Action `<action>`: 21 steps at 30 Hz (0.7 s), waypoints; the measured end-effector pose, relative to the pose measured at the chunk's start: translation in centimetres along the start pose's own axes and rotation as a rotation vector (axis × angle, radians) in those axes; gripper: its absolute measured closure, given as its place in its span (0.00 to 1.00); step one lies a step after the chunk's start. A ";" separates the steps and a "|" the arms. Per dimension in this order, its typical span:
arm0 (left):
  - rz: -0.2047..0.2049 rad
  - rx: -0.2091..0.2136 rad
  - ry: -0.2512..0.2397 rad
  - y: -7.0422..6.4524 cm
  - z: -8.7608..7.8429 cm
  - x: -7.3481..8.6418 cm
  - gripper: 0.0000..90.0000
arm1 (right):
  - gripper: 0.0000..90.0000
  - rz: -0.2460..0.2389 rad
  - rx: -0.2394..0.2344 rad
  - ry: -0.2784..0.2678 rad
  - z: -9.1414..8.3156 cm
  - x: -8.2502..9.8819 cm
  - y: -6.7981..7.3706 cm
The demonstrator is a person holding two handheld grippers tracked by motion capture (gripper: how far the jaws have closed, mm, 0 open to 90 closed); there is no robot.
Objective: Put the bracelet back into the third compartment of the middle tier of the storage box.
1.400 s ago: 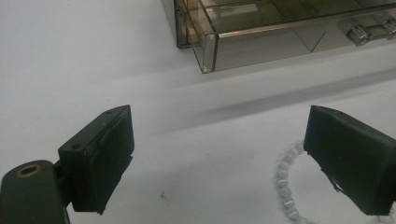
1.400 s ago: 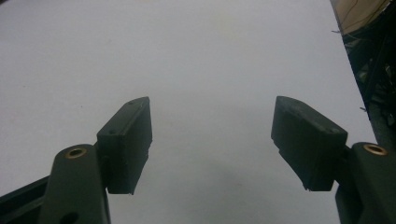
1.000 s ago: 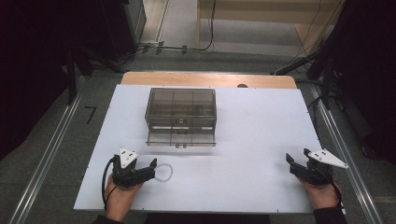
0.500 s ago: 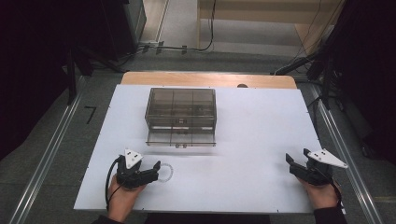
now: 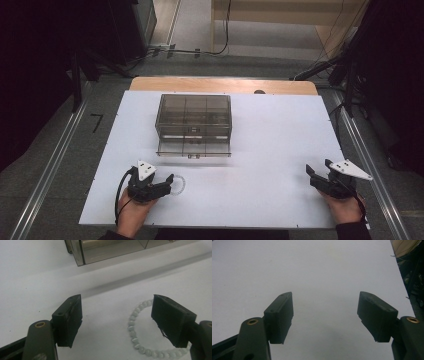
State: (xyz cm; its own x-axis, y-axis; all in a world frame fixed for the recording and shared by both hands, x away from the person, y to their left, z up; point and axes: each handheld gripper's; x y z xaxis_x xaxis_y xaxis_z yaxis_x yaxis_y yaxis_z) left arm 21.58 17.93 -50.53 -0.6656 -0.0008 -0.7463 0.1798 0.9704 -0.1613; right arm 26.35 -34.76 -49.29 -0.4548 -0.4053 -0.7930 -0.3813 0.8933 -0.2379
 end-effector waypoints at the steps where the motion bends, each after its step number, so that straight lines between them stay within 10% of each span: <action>1: -0.001 -0.001 0.002 0.0 0.1 0.0 0.29 | 0.30 0.001 0.000 0.000 0.0 0.0 0.0; 21: 0.006 -0.006 0.015 -0.2 0.4 0.1 0.40 | 0.30 0.002 -0.002 0.004 0.0 0.0 0.0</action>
State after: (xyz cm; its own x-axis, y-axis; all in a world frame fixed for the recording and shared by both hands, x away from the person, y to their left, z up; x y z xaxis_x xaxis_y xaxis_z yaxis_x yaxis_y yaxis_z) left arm 21.75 17.64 -50.87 -0.6751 0.0089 -0.7376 0.1793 0.9719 -0.1524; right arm 26.31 -34.74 -49.30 -0.4589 -0.4043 -0.7912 -0.3823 0.8937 -0.2349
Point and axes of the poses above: each handheld gripper's, and its own axes: z roughly forward along the jaws, x roughly out of its underside, y roughly to its left, and after that the axes turned 11 degrees about -z, right-handed
